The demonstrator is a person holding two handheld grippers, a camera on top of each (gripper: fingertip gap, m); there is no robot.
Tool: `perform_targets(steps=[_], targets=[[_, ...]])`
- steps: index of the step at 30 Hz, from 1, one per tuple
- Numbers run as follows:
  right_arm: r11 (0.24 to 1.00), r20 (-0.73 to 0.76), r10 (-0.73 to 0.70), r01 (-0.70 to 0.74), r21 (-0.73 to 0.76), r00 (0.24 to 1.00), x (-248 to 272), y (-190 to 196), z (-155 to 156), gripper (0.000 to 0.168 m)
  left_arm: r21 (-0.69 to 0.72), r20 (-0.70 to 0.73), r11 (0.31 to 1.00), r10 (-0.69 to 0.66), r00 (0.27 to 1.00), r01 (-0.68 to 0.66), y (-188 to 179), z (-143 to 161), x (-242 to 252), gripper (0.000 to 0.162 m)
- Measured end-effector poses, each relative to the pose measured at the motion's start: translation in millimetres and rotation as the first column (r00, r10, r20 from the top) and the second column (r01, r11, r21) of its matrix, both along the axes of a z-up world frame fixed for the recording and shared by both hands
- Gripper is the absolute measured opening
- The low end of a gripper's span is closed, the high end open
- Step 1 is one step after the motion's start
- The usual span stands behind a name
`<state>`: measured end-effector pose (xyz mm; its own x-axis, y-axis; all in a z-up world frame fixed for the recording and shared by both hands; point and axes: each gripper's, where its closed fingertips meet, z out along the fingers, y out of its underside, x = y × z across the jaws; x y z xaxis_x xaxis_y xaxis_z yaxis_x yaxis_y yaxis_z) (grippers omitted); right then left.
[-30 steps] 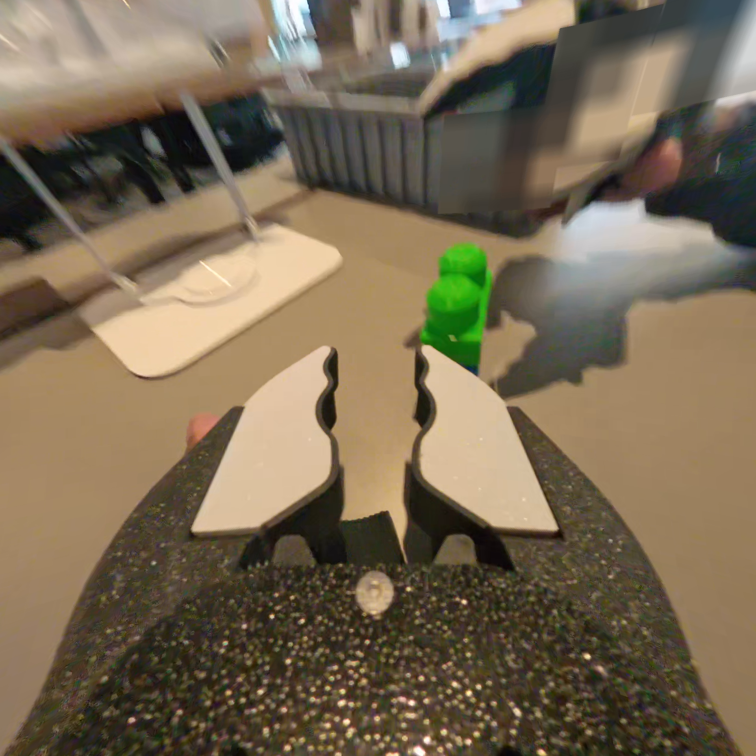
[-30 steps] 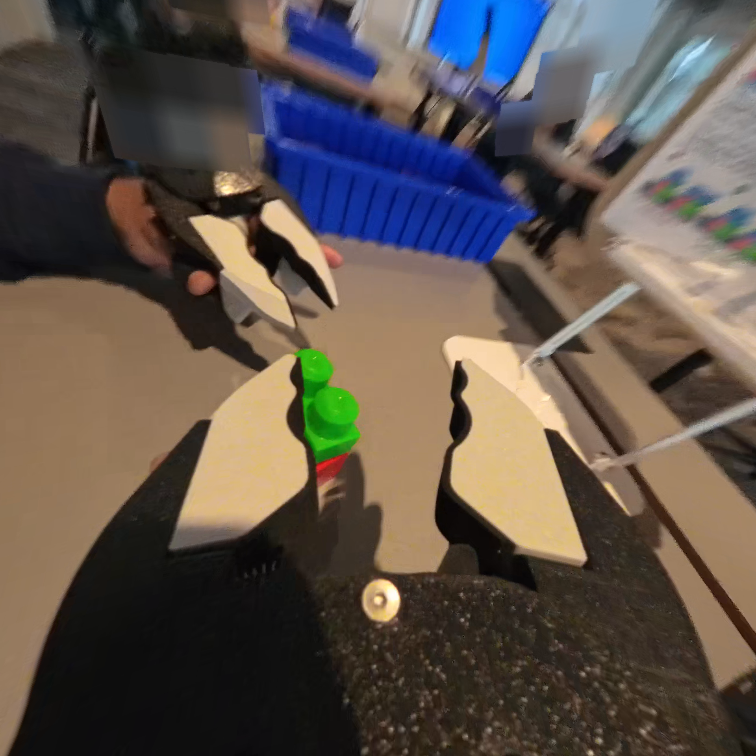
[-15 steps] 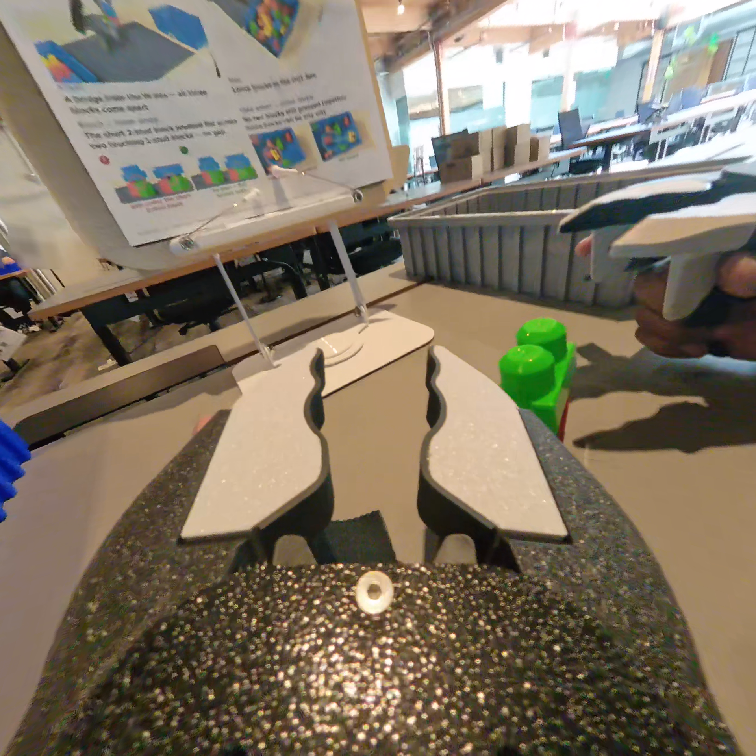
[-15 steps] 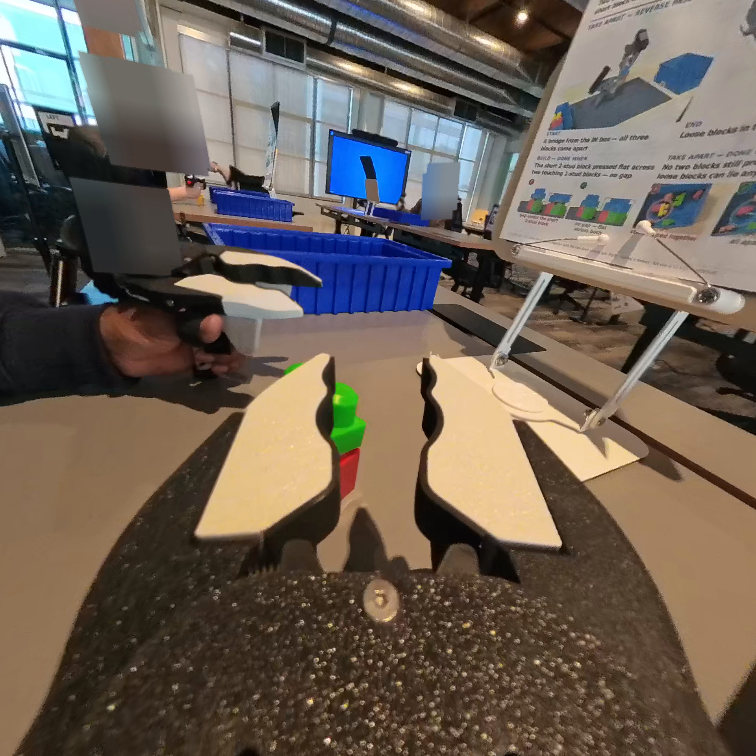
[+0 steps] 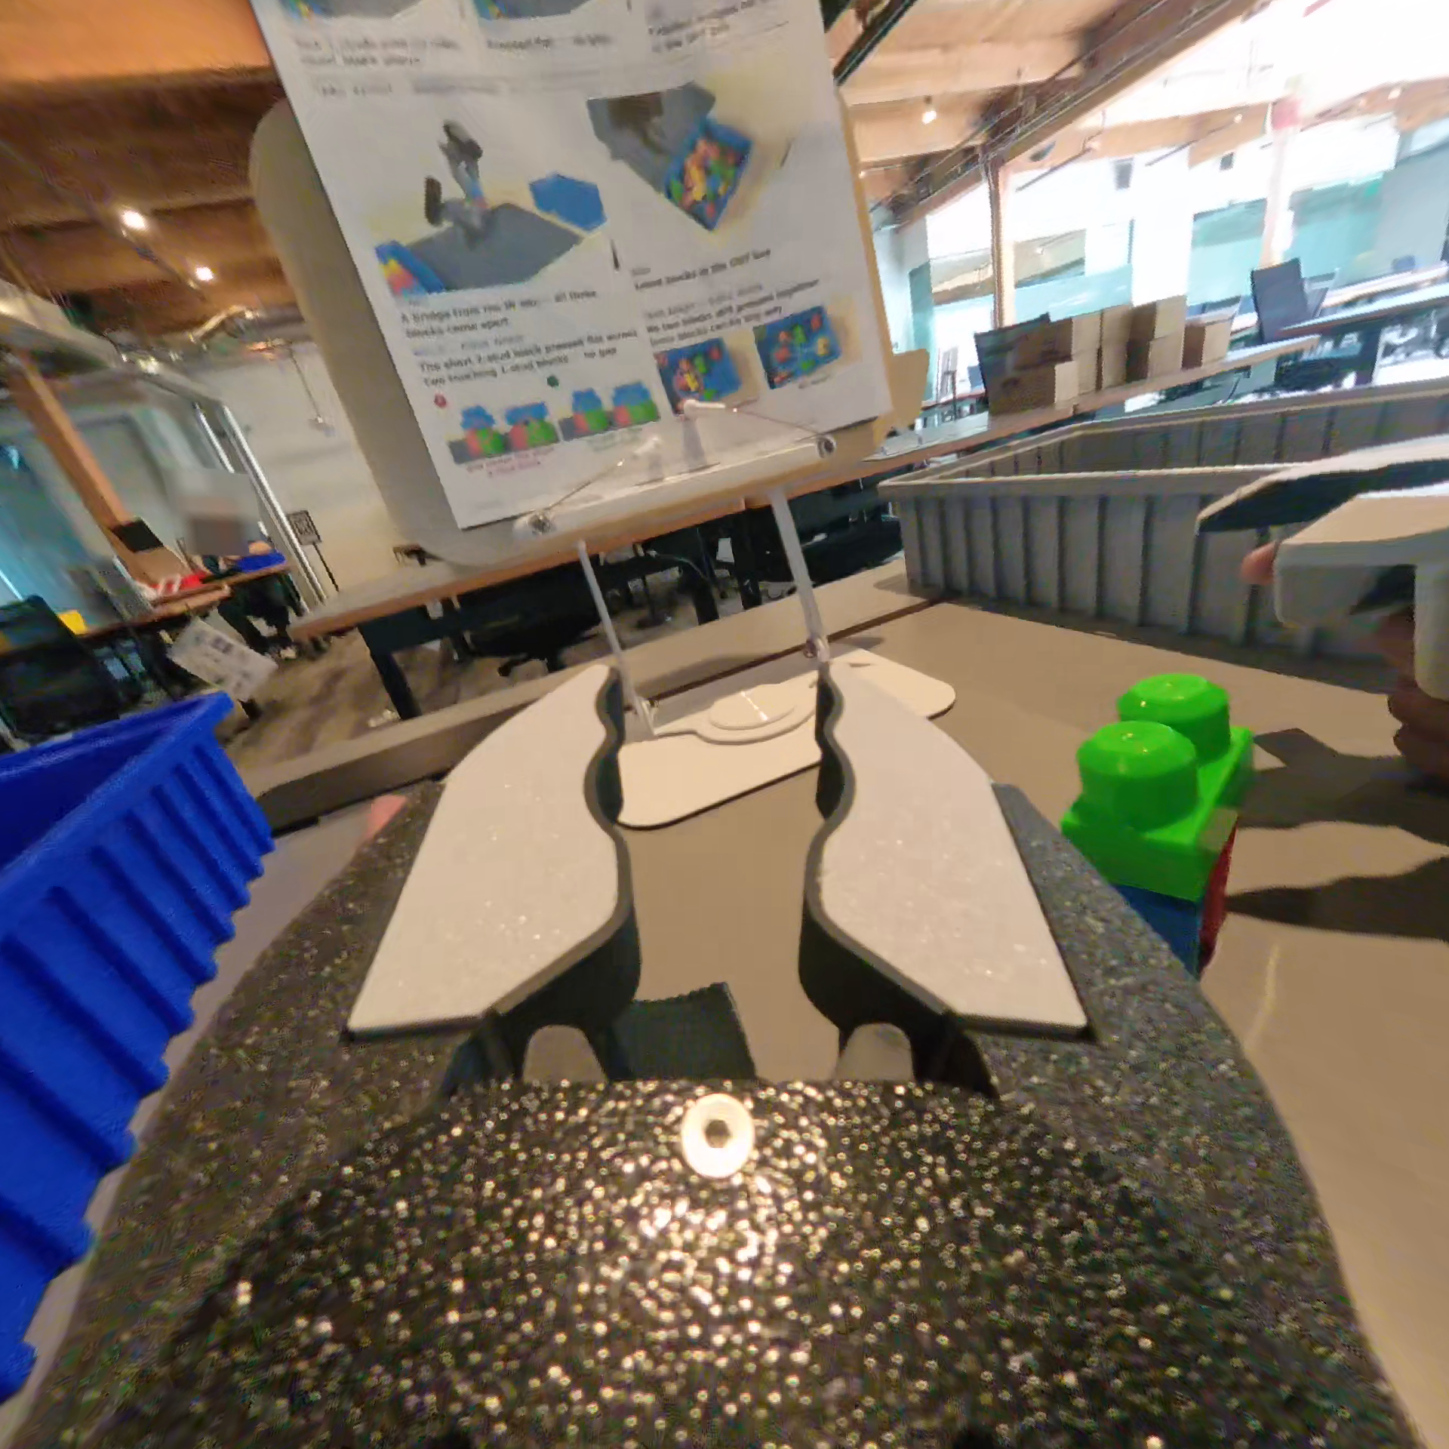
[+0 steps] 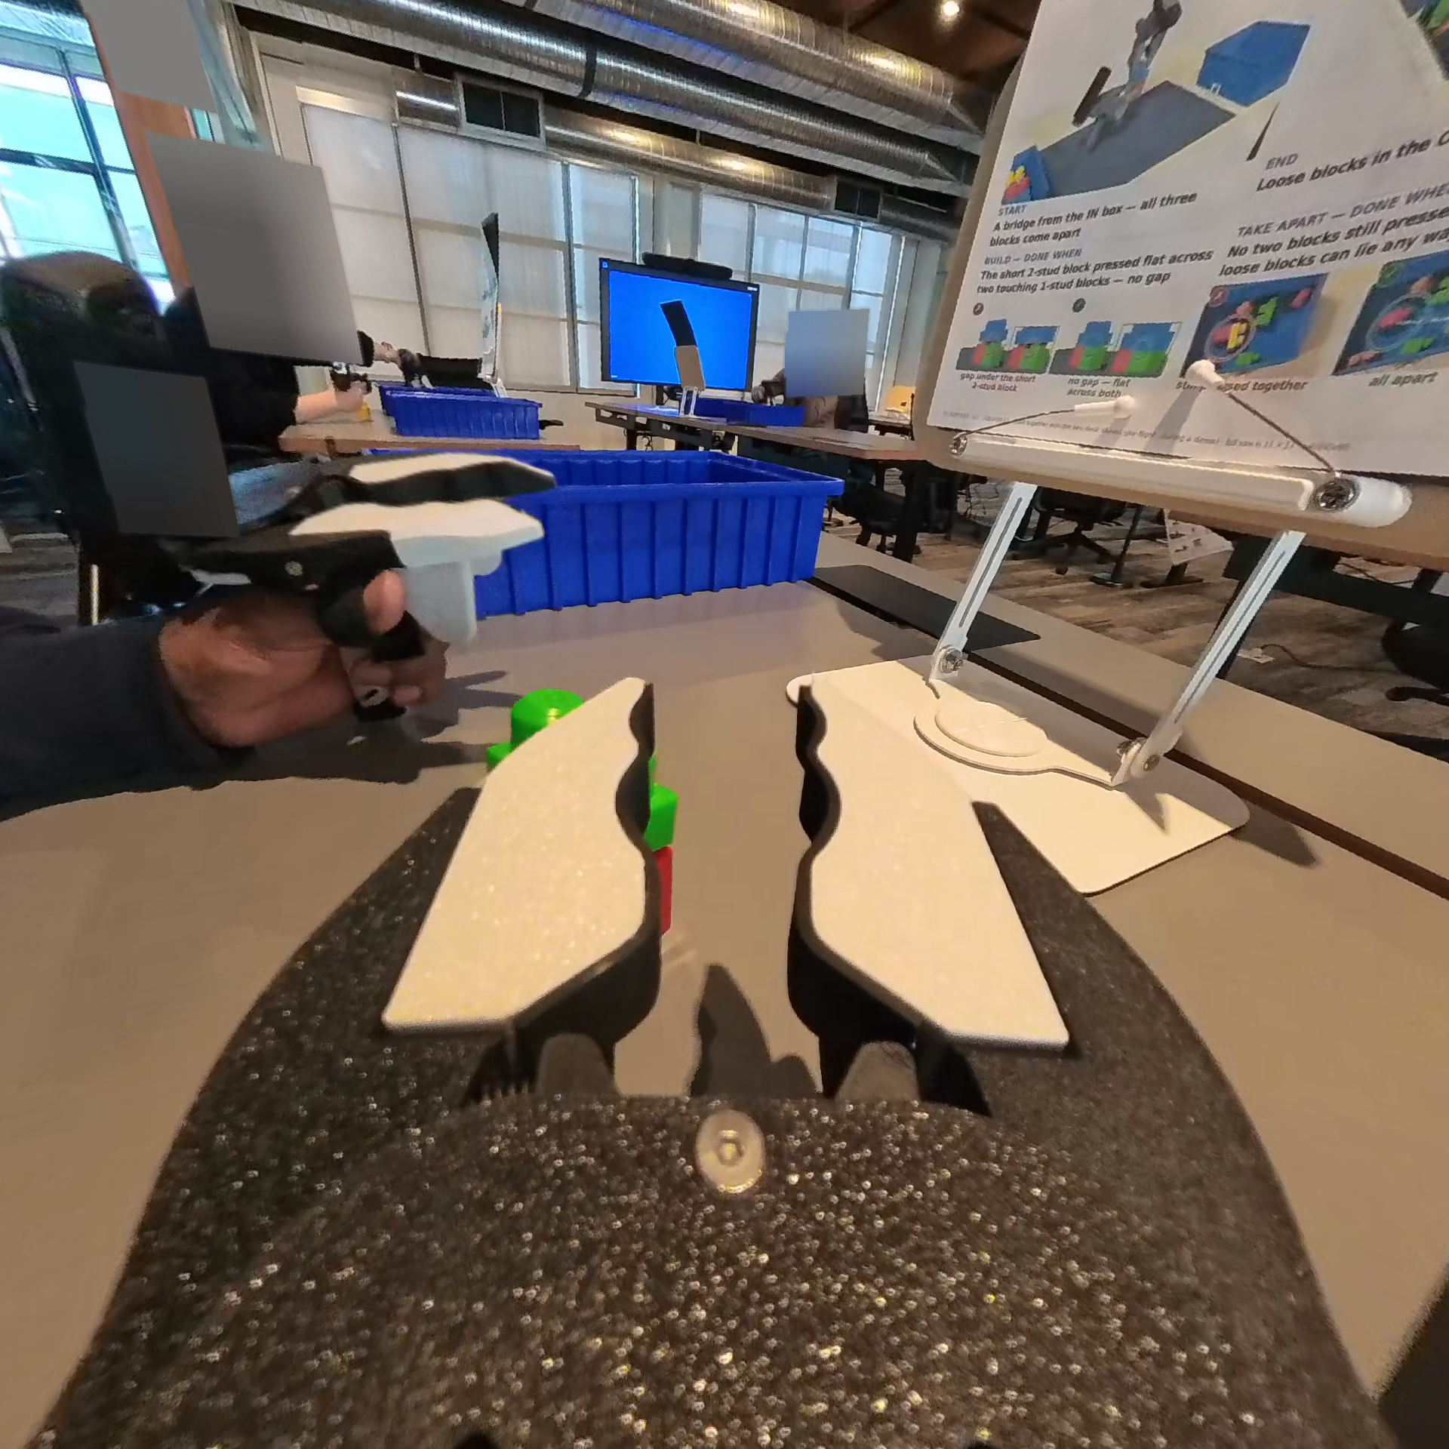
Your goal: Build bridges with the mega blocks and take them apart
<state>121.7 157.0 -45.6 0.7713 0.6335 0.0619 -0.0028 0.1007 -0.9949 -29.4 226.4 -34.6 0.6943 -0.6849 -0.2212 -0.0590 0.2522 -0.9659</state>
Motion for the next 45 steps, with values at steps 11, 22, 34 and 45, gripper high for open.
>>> perform_targets(steps=[11, 22, 34, 45], targets=[[1.000, 0.001, -0.004, 0.004, -0.006, 1.000, 1.1, -0.7, -0.9, 0.032, -0.083, -0.011, 0.996, 0.029, 1.000, -0.030, 11.4, -10.6, -1.8, 0.048], [1.000, 0.006, -0.005, 0.005, -0.004, 1.000, 1.3, -1.7, -1.0, 0.031, -0.062, 0.003, 0.992, 0.113, 0.994, -0.113, 16.2, -3.5, -13.8, 0.046], [1.000, -0.024, -0.002, 0.002, -0.024, 1.000, 4.1, 0.5, -0.8, 0.029, 0.259, 0.383, 0.910, 0.211, 0.899, -0.324, -26.6, 79.2, -88.3, 0.044], [0.999, -0.044, 0.003, -0.005, -0.047, 0.999, 5.4, 3.2, -1.8, 0.028, 0.241, 0.389, 0.898, 0.258, 0.885, -0.368, -21.2, 74.8, -100.3, 0.043]])
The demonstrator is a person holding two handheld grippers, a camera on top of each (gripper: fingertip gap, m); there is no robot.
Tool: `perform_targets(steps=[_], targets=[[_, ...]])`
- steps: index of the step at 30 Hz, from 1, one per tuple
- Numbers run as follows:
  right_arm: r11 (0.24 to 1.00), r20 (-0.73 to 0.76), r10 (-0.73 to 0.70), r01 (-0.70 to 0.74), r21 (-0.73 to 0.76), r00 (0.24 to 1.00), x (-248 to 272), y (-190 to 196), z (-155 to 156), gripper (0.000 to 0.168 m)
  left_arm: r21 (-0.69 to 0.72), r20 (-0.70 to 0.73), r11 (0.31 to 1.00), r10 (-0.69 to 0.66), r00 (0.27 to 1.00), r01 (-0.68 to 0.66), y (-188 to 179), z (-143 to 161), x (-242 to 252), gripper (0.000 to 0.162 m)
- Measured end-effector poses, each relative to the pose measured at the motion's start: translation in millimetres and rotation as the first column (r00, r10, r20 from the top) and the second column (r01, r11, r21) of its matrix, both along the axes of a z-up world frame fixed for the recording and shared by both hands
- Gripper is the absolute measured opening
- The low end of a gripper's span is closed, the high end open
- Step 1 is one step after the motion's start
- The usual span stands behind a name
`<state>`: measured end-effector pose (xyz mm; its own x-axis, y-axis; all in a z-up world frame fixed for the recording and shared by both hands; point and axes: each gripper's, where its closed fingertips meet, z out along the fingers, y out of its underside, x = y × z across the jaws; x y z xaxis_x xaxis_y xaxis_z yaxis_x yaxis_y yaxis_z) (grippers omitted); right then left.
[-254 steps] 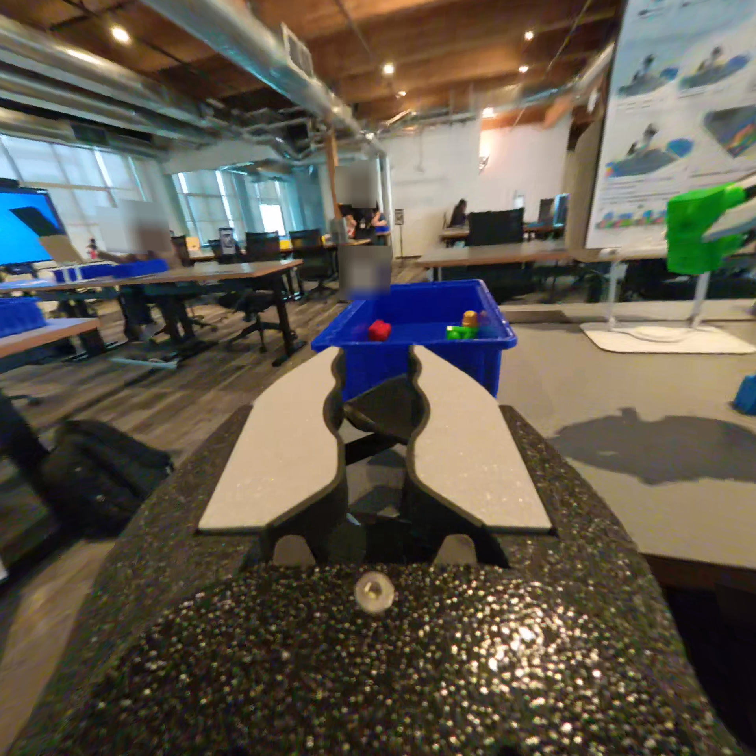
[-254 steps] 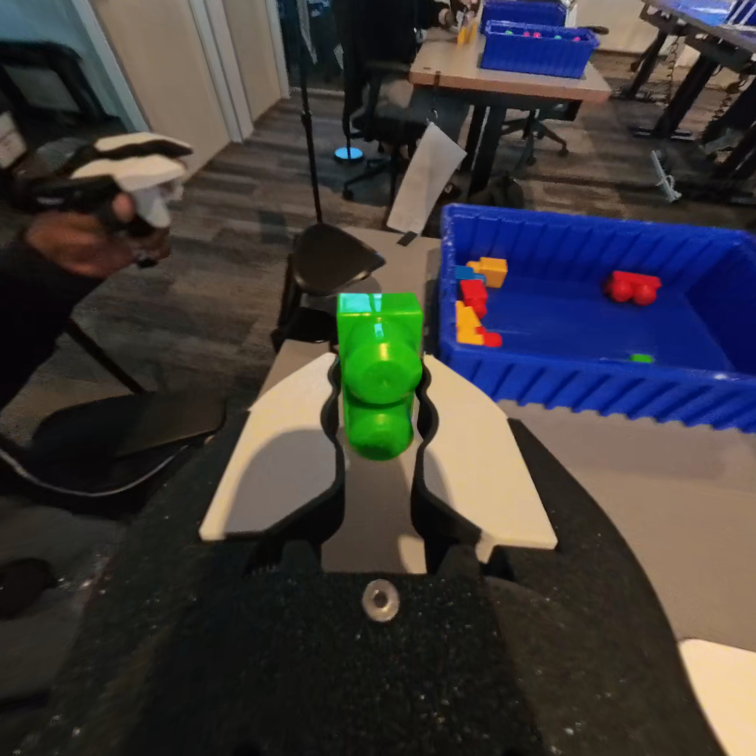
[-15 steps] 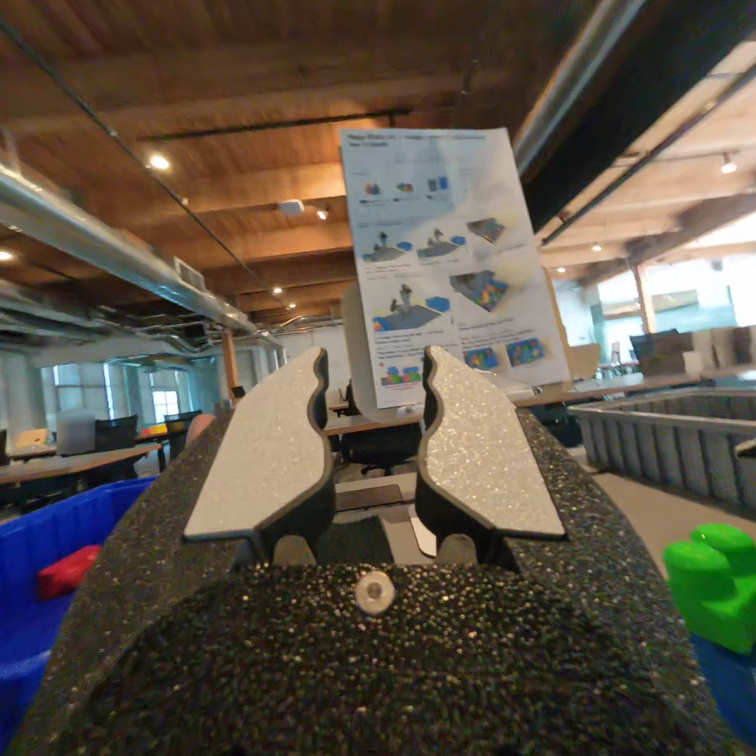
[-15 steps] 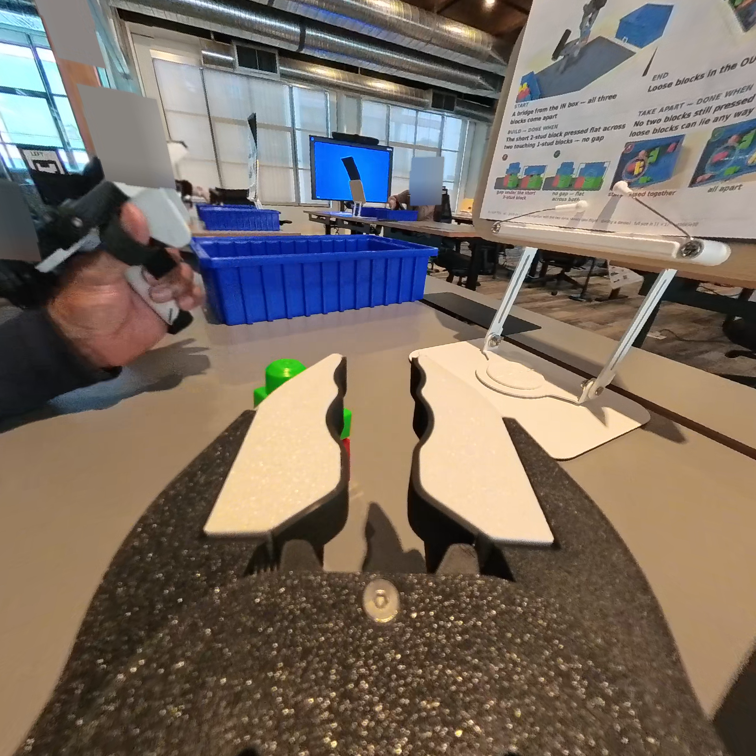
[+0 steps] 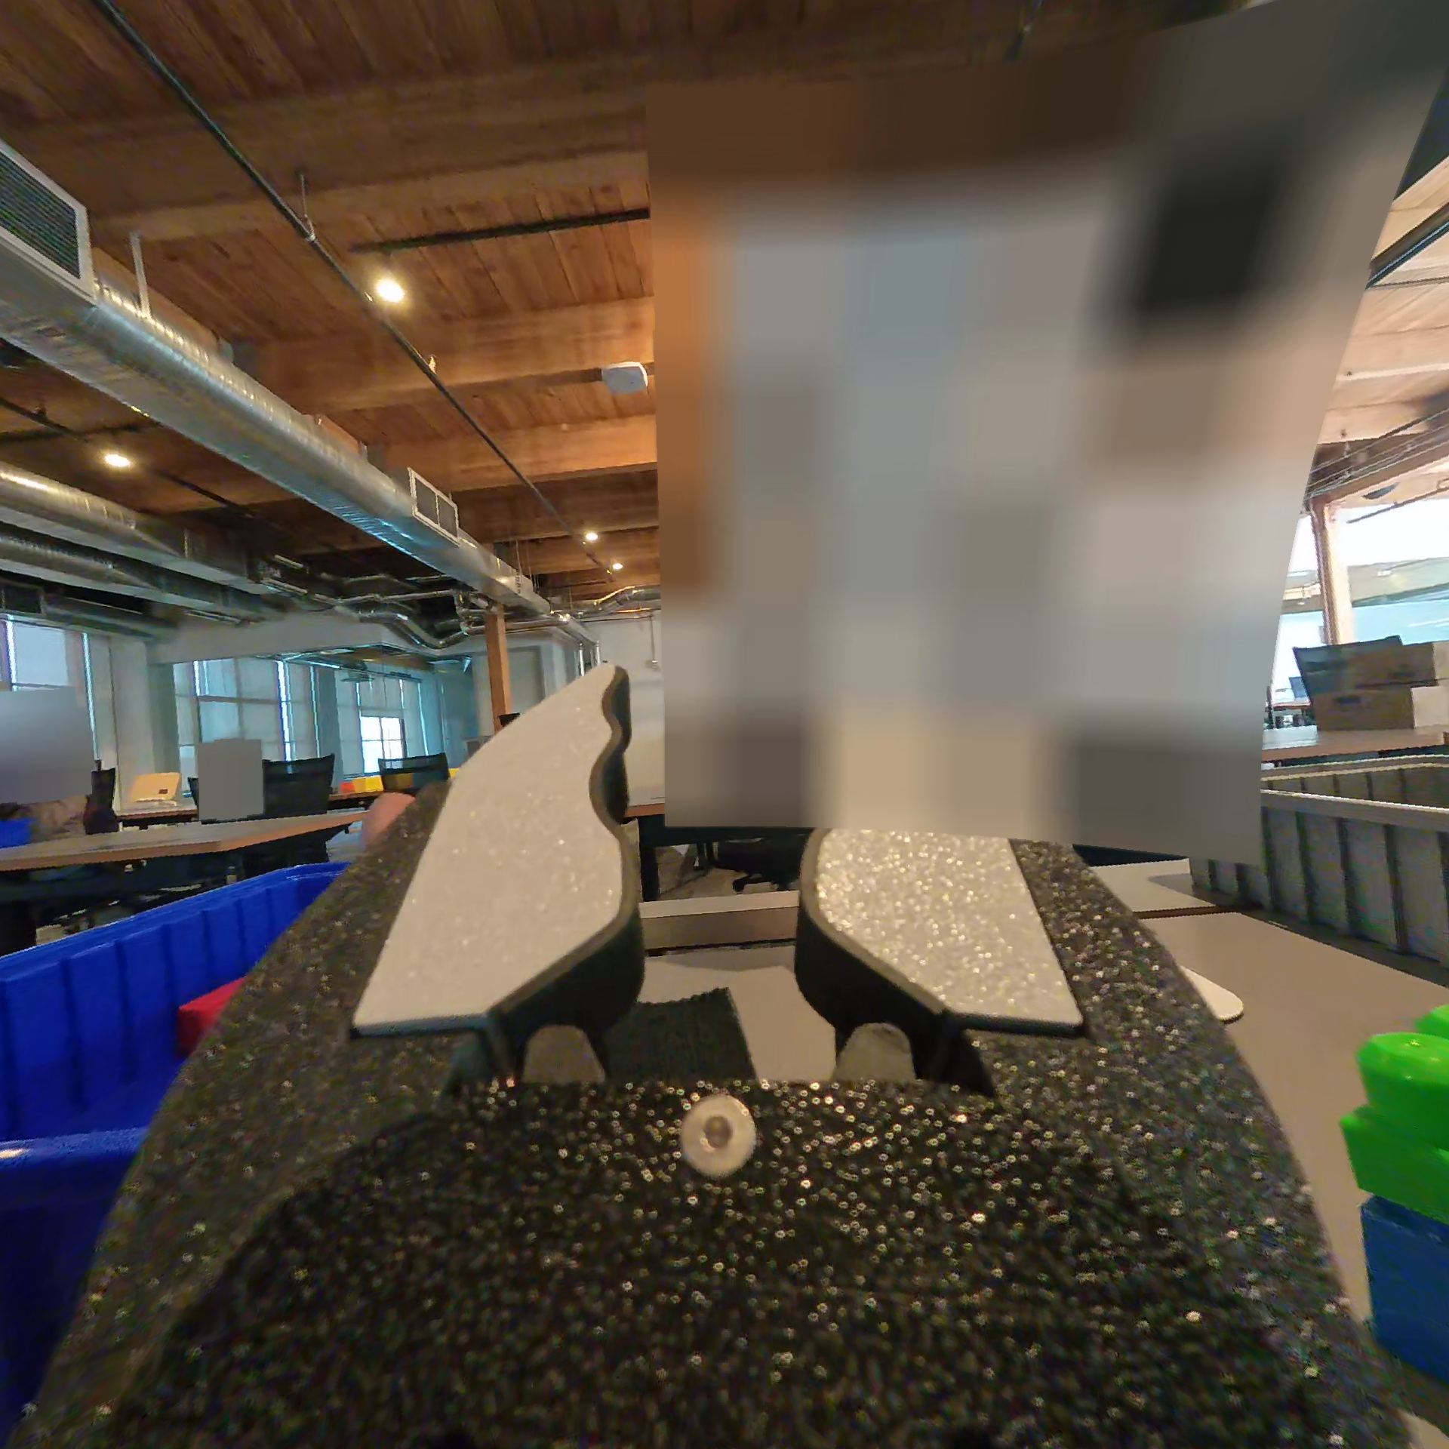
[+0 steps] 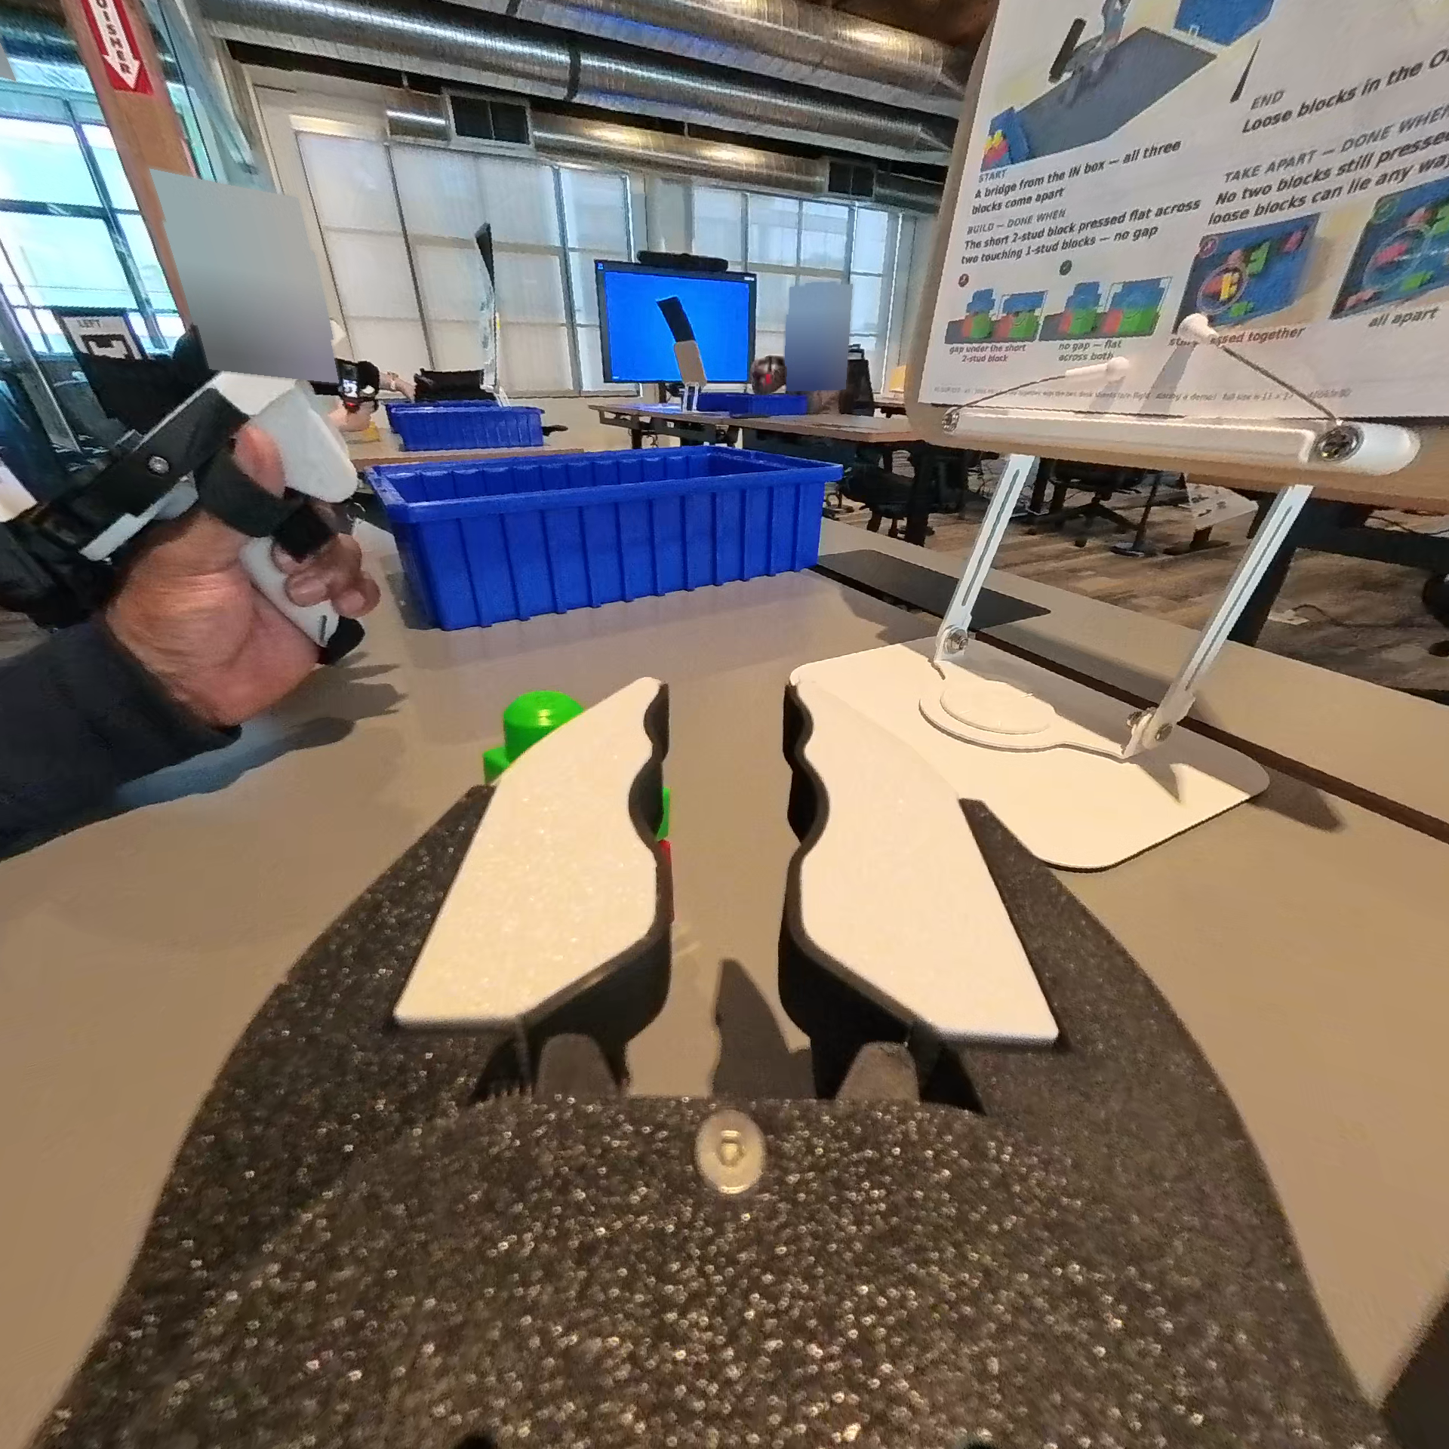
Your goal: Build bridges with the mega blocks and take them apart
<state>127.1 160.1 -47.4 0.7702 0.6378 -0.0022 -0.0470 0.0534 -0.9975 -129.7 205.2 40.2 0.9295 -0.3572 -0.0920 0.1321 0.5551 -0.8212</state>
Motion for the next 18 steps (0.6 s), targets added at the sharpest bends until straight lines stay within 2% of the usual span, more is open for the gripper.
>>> perform_targets(steps=[13, 15, 18], targets=[[1.000, -0.004, 0.002, -0.002, 0.006, 1.000, 0.4, -0.9, 0.7, 0.026, -0.030, -0.018, 0.998, -0.054, 0.998, 0.053, 3.2, -4.5, 12.2, 0.043], [1.000, -0.002, 0.004, -0.004, 0.007, 1.000, 0.0, -1.3, 0.7, 0.025, -0.049, -0.032, 0.995, -0.090, 0.995, 0.088, 4.4, -7.5, 19.0, 0.043], [1.000, -0.001, 0.007, -0.007, 0.009, 1.000, -0.3, -1.7, 0.8, 0.025, -0.123, -0.051, 0.969, -0.220, 0.974, 0.213, 6.6, -16.8, 38.8, 0.043]])
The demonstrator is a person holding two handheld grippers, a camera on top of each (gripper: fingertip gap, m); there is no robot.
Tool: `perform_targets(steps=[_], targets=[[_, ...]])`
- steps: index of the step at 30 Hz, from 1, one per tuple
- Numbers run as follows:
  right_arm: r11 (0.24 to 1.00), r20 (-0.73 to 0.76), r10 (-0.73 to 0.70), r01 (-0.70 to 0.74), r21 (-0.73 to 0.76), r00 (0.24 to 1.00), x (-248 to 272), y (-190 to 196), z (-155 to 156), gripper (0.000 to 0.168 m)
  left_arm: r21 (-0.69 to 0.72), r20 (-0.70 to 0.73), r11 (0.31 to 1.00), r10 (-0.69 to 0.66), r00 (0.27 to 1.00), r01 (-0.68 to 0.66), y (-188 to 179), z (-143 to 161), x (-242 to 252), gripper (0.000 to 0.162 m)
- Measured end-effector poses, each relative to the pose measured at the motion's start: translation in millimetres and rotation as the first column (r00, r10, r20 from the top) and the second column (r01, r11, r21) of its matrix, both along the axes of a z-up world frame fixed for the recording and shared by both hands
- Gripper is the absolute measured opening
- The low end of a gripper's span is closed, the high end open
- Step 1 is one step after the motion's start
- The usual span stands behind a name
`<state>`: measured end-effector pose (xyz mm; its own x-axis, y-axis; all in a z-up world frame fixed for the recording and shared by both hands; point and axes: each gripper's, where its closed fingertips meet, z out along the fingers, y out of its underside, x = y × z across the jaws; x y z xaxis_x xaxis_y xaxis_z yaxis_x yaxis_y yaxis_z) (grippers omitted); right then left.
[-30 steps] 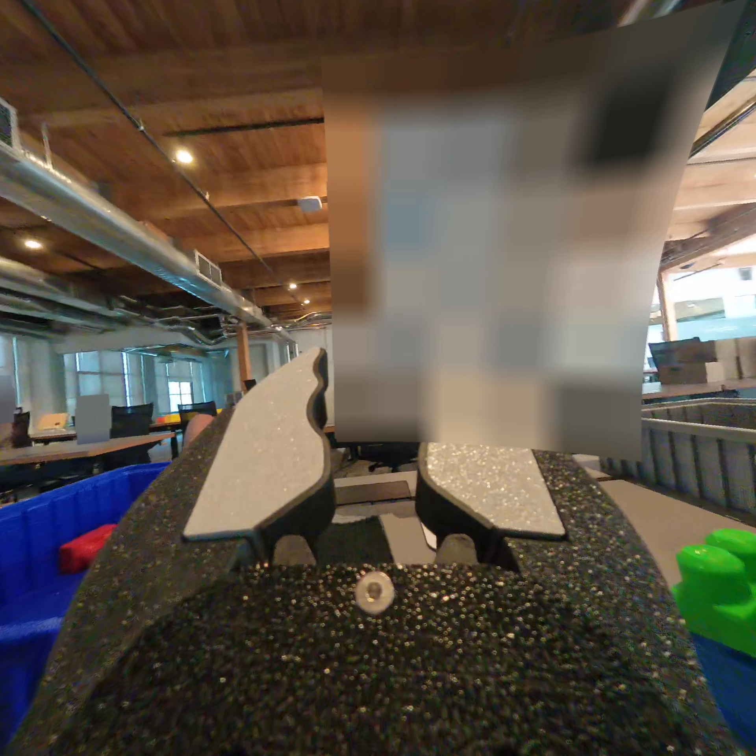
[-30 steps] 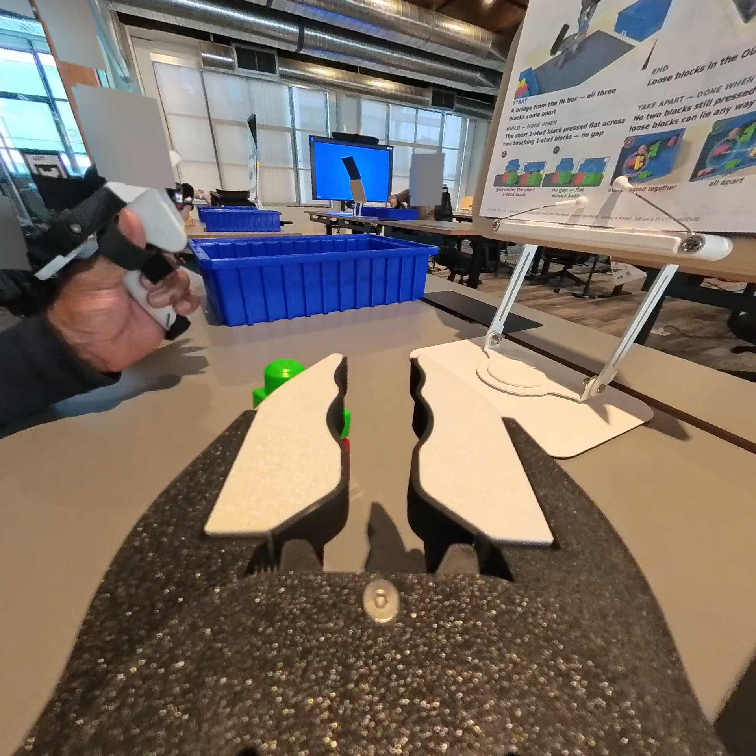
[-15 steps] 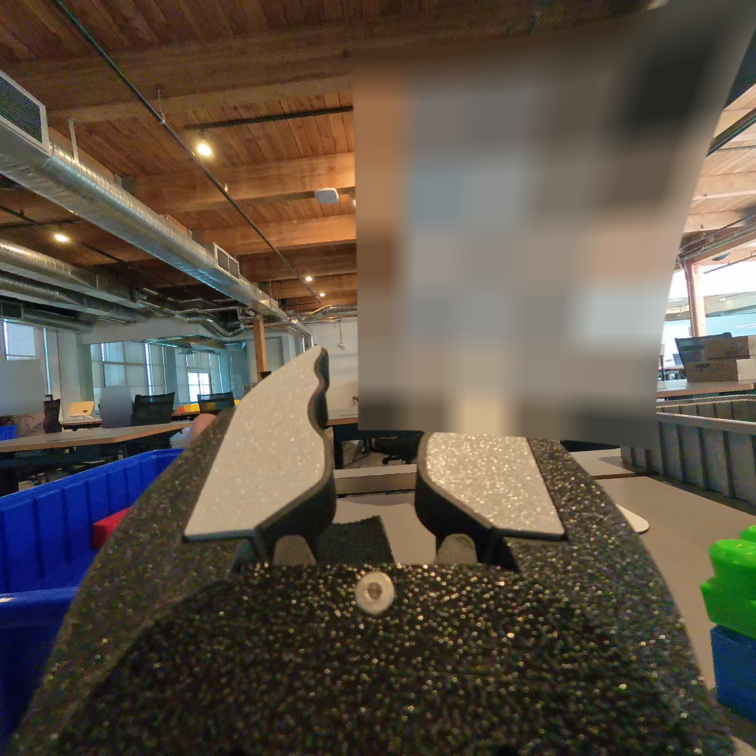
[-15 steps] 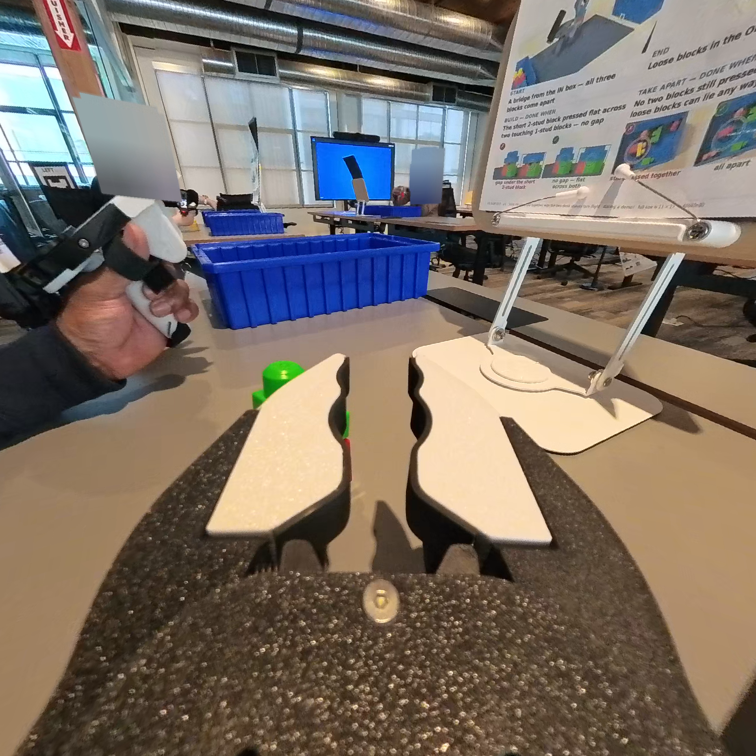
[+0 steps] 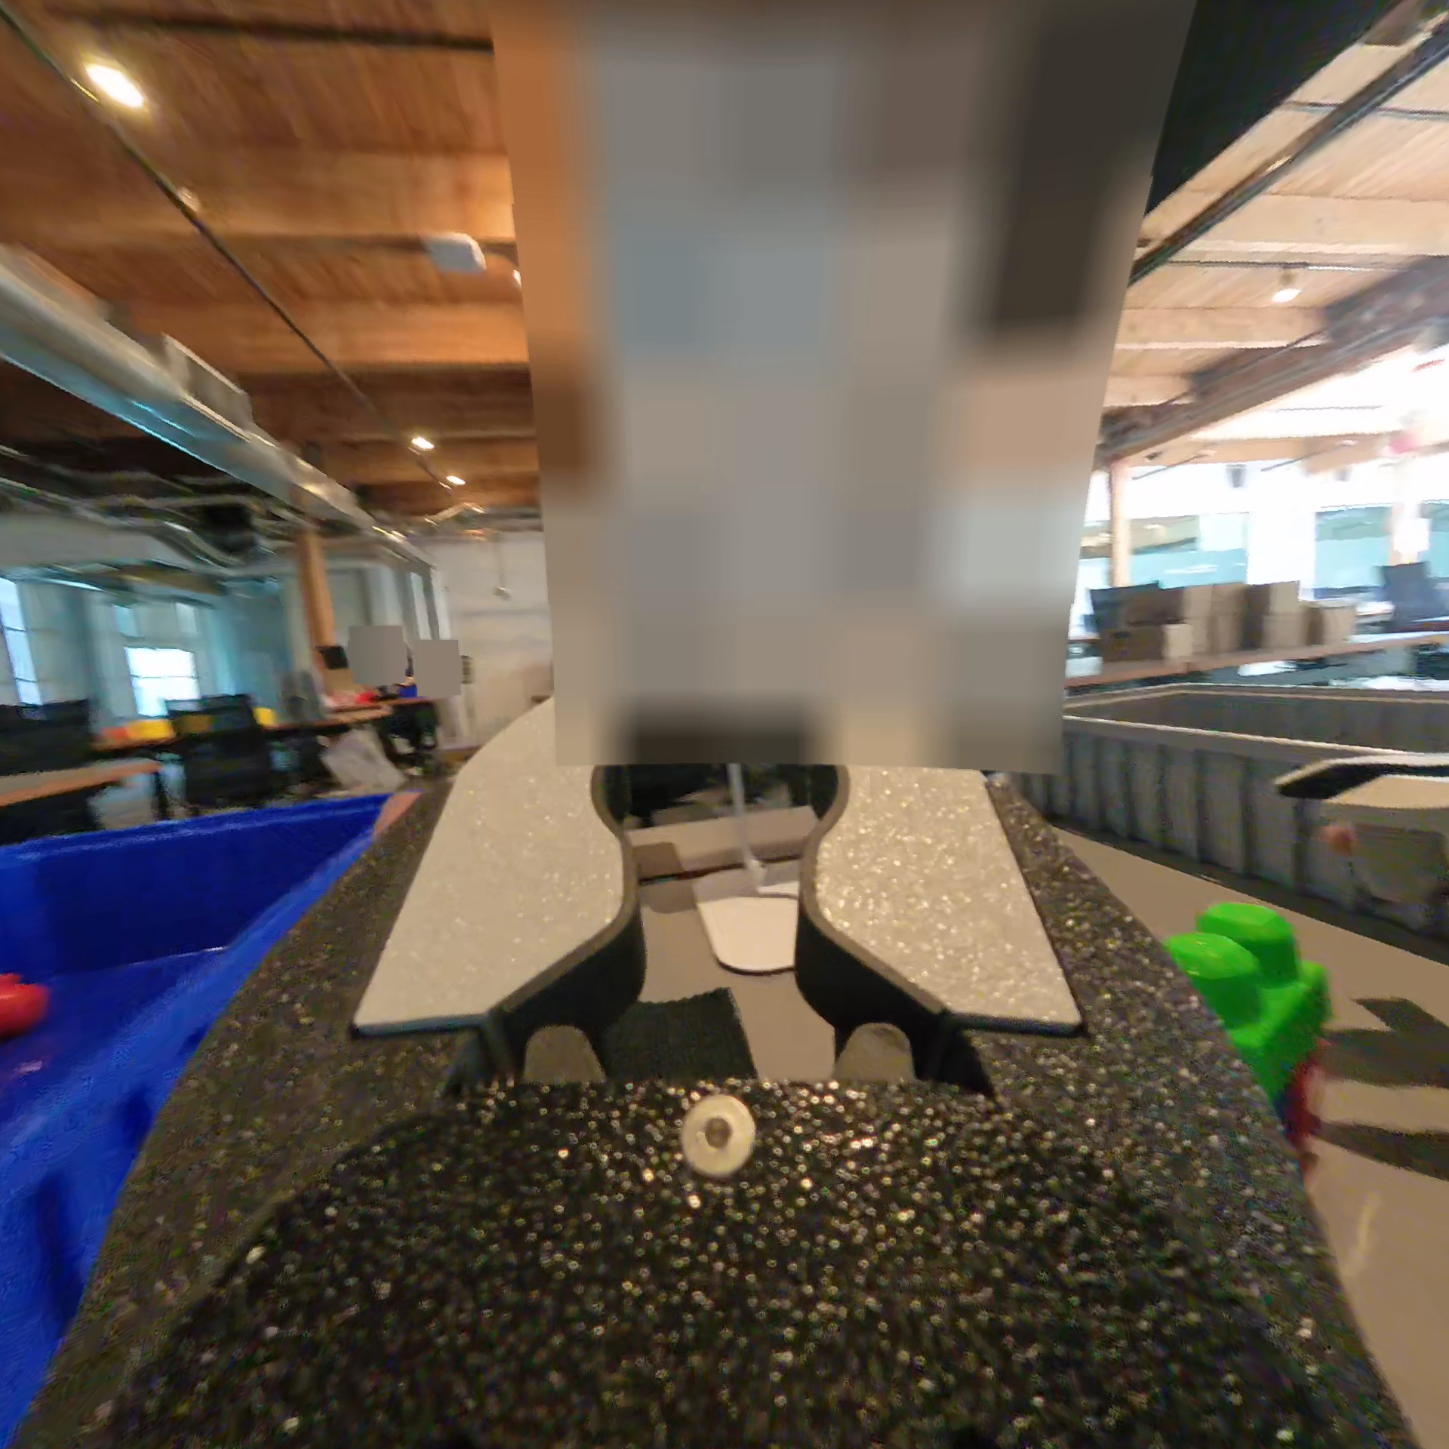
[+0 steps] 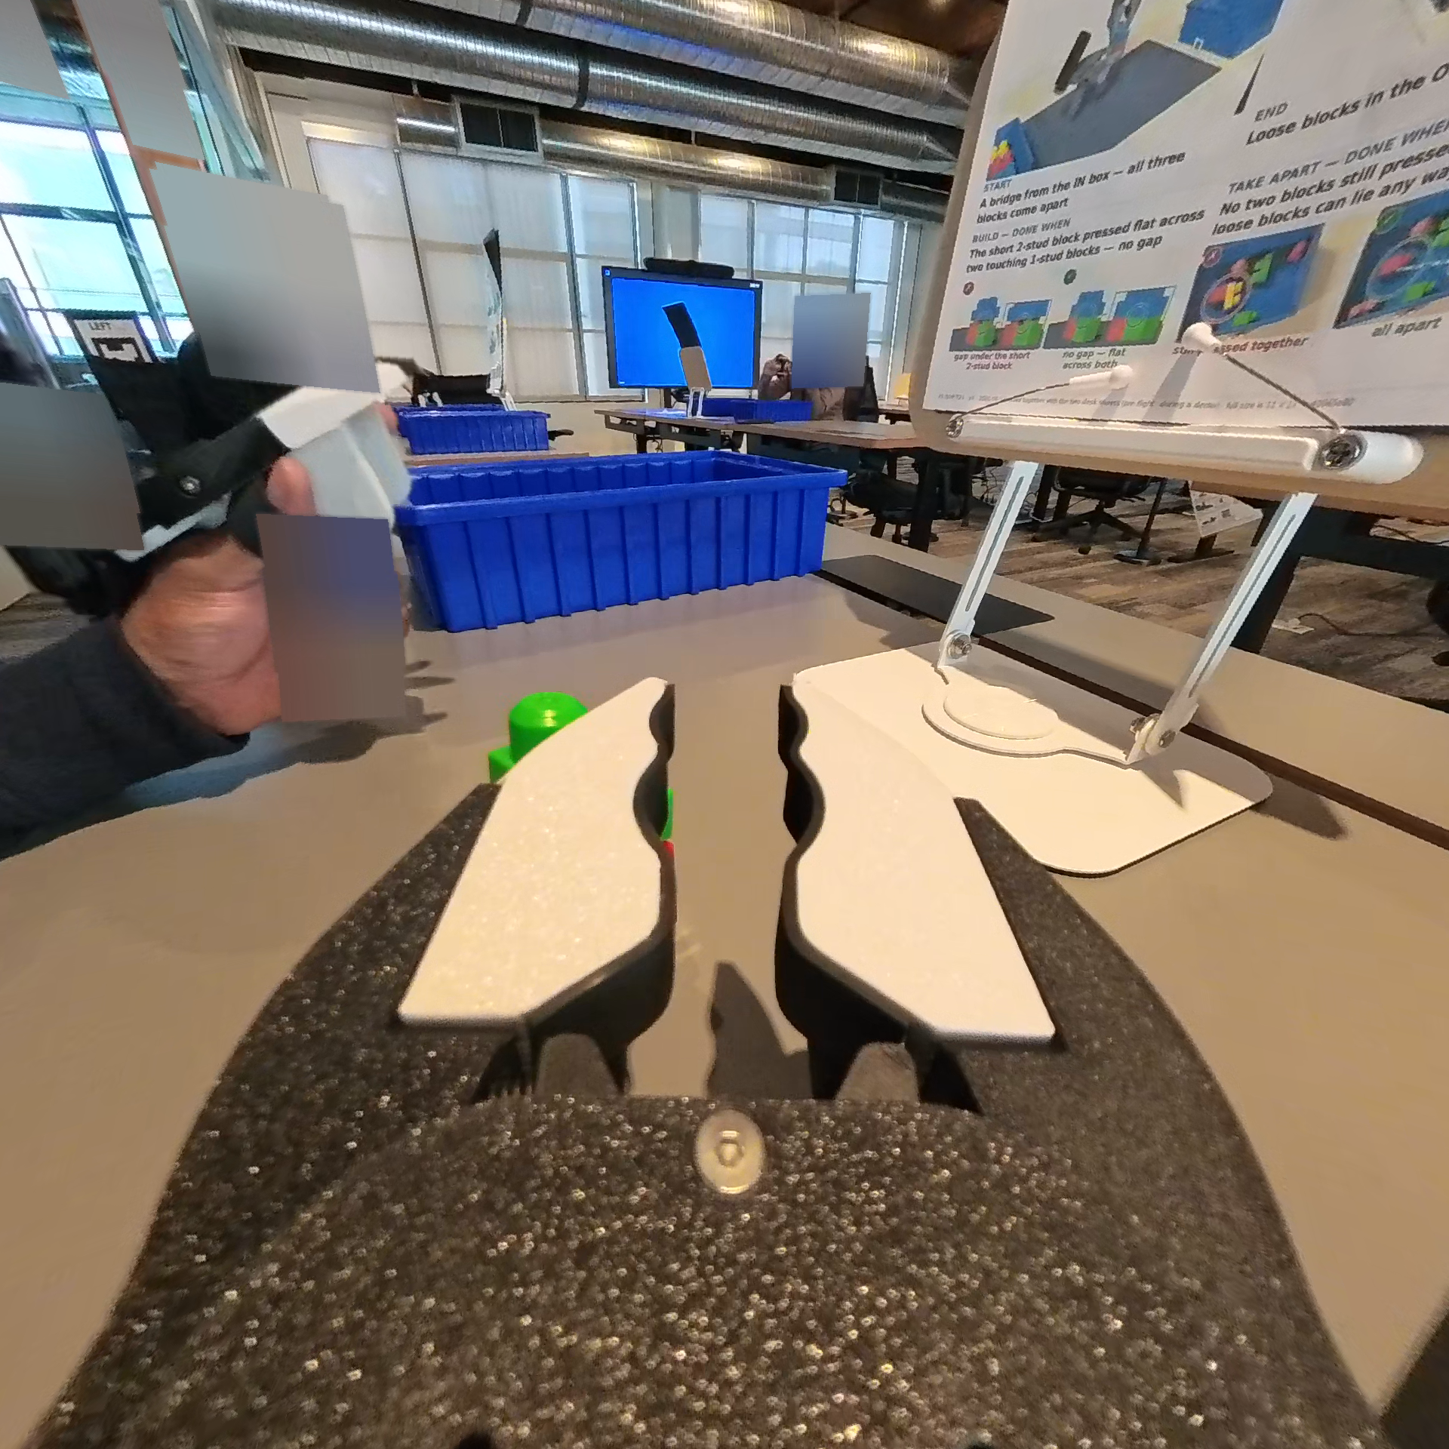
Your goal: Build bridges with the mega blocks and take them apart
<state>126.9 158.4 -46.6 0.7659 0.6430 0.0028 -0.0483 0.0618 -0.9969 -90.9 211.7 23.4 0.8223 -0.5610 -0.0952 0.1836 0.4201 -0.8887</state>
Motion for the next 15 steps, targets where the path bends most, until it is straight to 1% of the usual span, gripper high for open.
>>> perform_targets(steps=[1, 2, 4, 5, 6, 8, 9, 10, 12, 15], targets=[[1.000, -0.001, 0.000, 0.000, 0.000, 1.000, 0.1, 0.0, 0.0, 0.025, -0.007, 0.024, 1.000, -0.027, 0.999, 0.027, -0.9, 1.5, 0.3, 0.043], [1.000, -0.003, 0.000, 0.000, -0.002, 1.000, 0.4, 0.2, 0.0, 0.025, -0.002, 0.085, 0.999, -0.051, 0.995, 0.051, -1.8, 6.0, -5.0, 0.043], [1.000, -0.008, 0.000, 0.000, -0.006, 1.000, 0.9, 0.6, 0.0, 0.025, -0.034, 0.241, 0.991, -0.115, 0.964, 0.126, 2.0, 10.2, -19.9, 0.043], [1.000, -0.009, 0.000, 0.000, -0.006, 1.000, 1.1, 0.6, 0.1, 0.025, -0.052, 0.275, 0.987, -0.134, 0.952, 0.154, 4.5, 8.7, -22.9, 0.042], [1.000, -0.009, 0.001, -0.001, -0.005, 1.000, 1.0, 0.4, 0.2, 0.025, -0.061, 0.263, 0.985, -0.140, 0.955, 0.161, 5.1, 6.7, -21.0, 0.043], [1.000, -0.005, 0.001, -0.001, -0.005, 1.000, 0.5, 0.3, -0.1, 0.025, -0.058, 0.183, 0.987, -0.137, 0.974, 0.150, 2.6, 2.5, -9.5, 0.042], [1.000, -0.003, 0.002, -0.002, -0.006, 1.000, 0.3, 0.4, -0.3, 0.025, -0.062, 0.165, 0.985, -0.147, 0.975, 0.159, 1.8, 1.0, -4.1, 0.043], [1.000, -0.005, 0.002, -0.002, -0.004, 1.000, 0.5, 0.1, 0.0, 0.025, -0.068, 0.178, 0.982, -0.163, 0.971, 0.177, 1.8, 1.1, -2.1, 0.044], [1.000, -0.015, 0.002, -0.002, -0.002, 1.000, 1.7, -0.3, 1.0, 0.025, -0.063, 0.282, 0.967, -0.218, 0.934, 0.245, 2.2, 5.0, -8.4, 0.044], [1.000, -0.035, 0.005, -0.005, -0.008, 0.999, 3.8, 0.2, 2.0, 0.025, -0.049, 0.454, 0.944, -0.271, 0.849, 0.327, 5.7, 7.4, -30.4, 0.044]])
